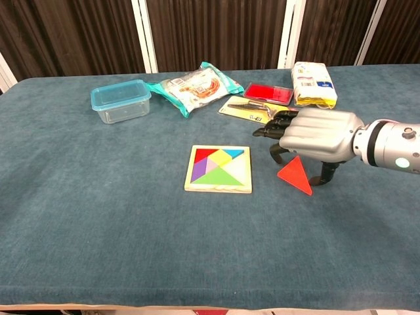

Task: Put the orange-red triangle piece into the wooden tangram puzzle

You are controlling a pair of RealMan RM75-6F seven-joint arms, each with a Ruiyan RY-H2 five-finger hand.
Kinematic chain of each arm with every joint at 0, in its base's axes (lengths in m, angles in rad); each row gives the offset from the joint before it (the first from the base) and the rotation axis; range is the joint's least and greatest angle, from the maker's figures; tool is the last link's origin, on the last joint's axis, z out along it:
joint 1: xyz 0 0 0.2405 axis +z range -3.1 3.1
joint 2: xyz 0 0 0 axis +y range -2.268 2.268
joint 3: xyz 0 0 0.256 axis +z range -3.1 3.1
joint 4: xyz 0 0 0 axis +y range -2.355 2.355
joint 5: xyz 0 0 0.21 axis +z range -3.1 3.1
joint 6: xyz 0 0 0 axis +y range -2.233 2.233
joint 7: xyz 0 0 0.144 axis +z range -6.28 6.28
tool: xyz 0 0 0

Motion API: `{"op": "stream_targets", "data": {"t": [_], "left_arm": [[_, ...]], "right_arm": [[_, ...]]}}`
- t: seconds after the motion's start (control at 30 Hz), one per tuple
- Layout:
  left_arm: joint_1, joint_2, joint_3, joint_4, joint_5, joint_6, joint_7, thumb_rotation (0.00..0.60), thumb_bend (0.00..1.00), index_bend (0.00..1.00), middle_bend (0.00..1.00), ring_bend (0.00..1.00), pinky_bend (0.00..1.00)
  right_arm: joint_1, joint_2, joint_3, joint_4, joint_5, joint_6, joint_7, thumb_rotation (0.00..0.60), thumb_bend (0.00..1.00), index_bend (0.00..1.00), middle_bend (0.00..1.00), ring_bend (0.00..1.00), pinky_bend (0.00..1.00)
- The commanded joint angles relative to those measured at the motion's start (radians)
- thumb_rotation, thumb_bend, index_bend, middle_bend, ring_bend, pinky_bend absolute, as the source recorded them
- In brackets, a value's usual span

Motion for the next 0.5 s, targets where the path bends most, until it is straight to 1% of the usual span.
{"op": "stream_targets", "data": {"t": [0.03, 0.1, 0.37, 0.5], "left_arm": [[0.001, 0.001, 0.002, 0.001, 0.003, 0.002, 0.000, 0.600, 0.45, 0.00, 0.00, 0.00, 0.06], [0.002, 0.001, 0.002, 0.000, 0.004, 0.003, 0.000, 0.600, 0.45, 0.00, 0.00, 0.00, 0.06], [0.001, 0.000, 0.002, 0.000, 0.002, 0.000, 0.004, 0.600, 0.45, 0.00, 0.00, 0.00, 0.06], [0.001, 0.001, 0.003, -0.002, 0.003, 0.001, 0.003, 0.600, 0.46, 0.00, 0.00, 0.00, 0.06]], "right_arm": [[0.005, -0.006, -0.006, 0.007, 0.008, -0.003, -0.007, 0.600, 0.37, 0.51, 0.00, 0.00, 0.00], [0.007, -0.010, -0.011, 0.012, 0.014, -0.004, -0.010, 0.600, 0.38, 0.53, 0.00, 0.00, 0.00], [0.013, -0.021, -0.023, 0.022, 0.030, 0.009, -0.019, 0.600, 0.39, 0.57, 0.00, 0.00, 0.00], [0.015, -0.026, -0.028, 0.027, 0.033, 0.016, -0.025, 0.600, 0.44, 0.63, 0.03, 0.00, 0.00]]}}
